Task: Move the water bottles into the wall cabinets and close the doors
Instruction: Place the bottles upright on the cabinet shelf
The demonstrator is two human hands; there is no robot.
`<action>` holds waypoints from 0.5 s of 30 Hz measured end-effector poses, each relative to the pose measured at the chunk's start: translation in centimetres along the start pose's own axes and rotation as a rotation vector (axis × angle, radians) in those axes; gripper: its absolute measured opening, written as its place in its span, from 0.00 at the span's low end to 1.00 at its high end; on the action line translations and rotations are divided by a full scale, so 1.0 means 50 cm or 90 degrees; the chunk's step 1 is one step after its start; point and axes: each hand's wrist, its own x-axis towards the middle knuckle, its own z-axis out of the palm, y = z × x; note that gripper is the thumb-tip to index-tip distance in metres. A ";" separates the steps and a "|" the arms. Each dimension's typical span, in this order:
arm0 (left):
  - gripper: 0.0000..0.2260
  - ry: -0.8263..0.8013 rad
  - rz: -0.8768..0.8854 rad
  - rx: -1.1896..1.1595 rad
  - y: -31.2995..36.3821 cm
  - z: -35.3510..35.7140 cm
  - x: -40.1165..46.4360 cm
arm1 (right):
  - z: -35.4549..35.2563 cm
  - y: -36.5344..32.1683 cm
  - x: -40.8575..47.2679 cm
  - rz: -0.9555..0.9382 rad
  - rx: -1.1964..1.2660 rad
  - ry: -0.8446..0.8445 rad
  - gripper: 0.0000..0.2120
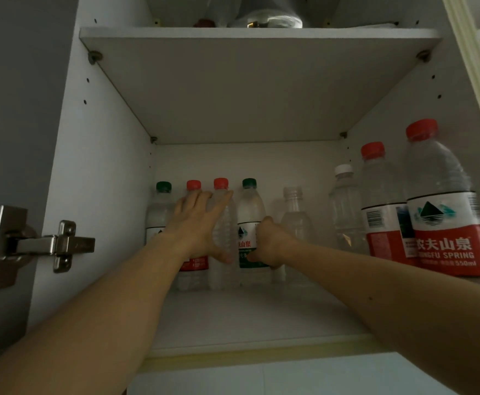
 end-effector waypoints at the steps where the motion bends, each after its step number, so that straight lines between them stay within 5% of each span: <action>1: 0.67 0.008 0.000 0.007 0.005 -0.001 -0.001 | -0.001 0.000 -0.006 -0.006 -0.003 0.003 0.31; 5: 0.66 0.034 -0.002 0.059 0.019 -0.005 -0.009 | -0.013 0.000 -0.033 -0.052 -0.107 0.055 0.37; 10: 0.64 0.044 0.001 0.055 0.024 -0.014 -0.018 | -0.042 -0.008 -0.075 -0.103 -0.128 0.058 0.23; 15: 0.57 0.066 0.009 -0.007 0.046 -0.035 -0.028 | -0.106 0.001 -0.175 -0.246 -0.214 0.191 0.16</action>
